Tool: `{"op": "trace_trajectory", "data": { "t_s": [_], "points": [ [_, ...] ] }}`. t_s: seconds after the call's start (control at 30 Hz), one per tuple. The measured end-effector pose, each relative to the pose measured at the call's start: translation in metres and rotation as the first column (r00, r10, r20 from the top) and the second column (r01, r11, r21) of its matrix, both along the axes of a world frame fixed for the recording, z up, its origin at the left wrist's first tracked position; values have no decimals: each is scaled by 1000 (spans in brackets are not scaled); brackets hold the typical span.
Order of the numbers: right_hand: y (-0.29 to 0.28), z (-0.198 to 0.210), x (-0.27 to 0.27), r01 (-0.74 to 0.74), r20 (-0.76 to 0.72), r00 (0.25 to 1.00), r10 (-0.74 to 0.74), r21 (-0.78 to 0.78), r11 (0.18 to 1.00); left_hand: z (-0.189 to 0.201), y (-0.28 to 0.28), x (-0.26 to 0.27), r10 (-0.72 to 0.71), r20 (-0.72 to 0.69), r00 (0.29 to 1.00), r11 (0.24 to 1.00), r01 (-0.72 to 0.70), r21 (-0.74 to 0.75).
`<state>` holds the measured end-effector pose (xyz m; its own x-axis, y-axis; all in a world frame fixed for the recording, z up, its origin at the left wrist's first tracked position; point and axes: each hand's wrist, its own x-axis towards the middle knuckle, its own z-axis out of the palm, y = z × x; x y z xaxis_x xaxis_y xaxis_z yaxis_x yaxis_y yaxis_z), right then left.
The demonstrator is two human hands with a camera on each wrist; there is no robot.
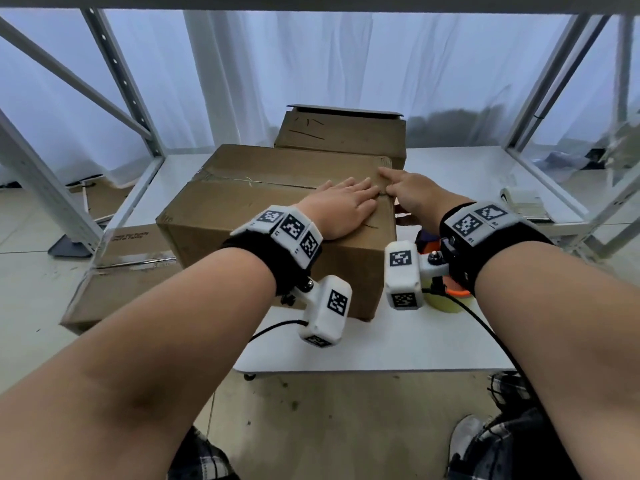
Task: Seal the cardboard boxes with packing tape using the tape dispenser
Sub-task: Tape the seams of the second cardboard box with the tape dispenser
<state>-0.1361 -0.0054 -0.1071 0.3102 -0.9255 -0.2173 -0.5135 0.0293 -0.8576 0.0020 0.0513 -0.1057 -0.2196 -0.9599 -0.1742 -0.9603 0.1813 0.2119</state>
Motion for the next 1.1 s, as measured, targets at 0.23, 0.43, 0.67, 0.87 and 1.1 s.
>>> {"op": "trace_trajectory", "data": {
  "t_s": [0.23, 0.43, 0.67, 0.87, 1.1],
  "points": [
    [-6, 3, 3, -190, -403, 913, 63, -285, 939, 6, 17, 103, 301, 27, 953, 953, -301, 30],
    [24, 15, 42, -570, -746, 626, 228, -238, 787, -2, 21, 107, 424, 77, 903, 905, -426, 13],
    [34, 14, 47, -612, -787, 500, 361, -26, 791, 1, 14, 66, 274, 30, 961, 961, -275, 27],
    [22, 17, 32, -635, -769, 523, 368, -63, 770, 0, 17, 80, 286, 17, 958, 958, -286, 23],
    [24, 16, 36, -585, -778, 537, 325, -65, 809, -1, 22, 99, 437, 70, 897, 899, -438, -7]
  ]
}}
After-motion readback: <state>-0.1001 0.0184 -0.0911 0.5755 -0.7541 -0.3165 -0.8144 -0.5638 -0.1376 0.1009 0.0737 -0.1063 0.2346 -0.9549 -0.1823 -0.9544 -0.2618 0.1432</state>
